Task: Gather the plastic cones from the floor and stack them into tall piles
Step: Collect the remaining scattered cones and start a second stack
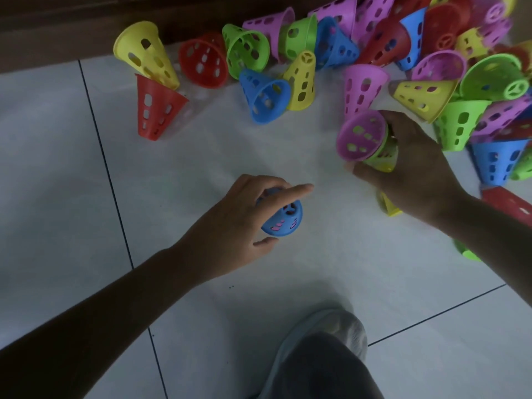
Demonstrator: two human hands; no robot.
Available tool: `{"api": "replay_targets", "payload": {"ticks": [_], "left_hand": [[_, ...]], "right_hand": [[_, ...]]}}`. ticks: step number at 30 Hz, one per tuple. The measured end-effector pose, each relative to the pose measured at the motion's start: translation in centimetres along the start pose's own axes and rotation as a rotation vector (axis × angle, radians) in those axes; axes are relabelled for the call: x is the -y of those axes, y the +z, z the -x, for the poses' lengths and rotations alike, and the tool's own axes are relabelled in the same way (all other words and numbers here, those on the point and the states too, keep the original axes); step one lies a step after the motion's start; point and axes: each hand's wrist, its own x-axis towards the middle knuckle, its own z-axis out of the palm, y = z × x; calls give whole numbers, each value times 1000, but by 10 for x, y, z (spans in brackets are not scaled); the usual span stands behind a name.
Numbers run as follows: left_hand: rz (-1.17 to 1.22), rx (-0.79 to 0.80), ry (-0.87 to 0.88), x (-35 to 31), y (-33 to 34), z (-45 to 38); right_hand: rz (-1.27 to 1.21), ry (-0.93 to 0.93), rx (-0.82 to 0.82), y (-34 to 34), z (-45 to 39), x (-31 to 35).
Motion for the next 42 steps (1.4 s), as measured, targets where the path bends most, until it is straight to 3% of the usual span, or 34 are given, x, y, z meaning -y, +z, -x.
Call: {"api": "replay_targets", "payload": {"ticks": [5, 9, 13, 17, 23, 25, 27, 29, 33, 38, 42], "left_hand": [[279, -172, -199, -16, -16, 2], [724, -345, -605, -33, -33, -12], [1197, -286, -875, -42, -55, -35], [1434, -202, -938, -38, -69, -47], [1437, 15, -995, -34, -81, -47], [1446, 43, -981, -32, -85, -47], [1455, 30, -973, -31, -87, -46], [1434, -49, -968, -33, -87, -46], [1199, -242, -861, -29, -77, -42], [841, -294, -555, -25, -63, -33], [761, -253, -391, -29, -47, -24]], "right_hand": [[-189, -62, -42, 3, 7, 47], [-223, -196, -42, -2, 9, 80], [-181, -300, 24, -5, 8, 98], [-131, -368, 84, -4, 7, 103], [-125, -279, 278, -5, 20, 98], [-111, -417, 400, 10, 18, 88], [-81, -349, 320, 15, -6, 63], [-67, -483, 359, 12, -5, 54], [-195, -305, 68, -1, 8, 58], [126, -201, -46, -2, -10, 18], [413, -254, 0, -9, -23, -12]]}}
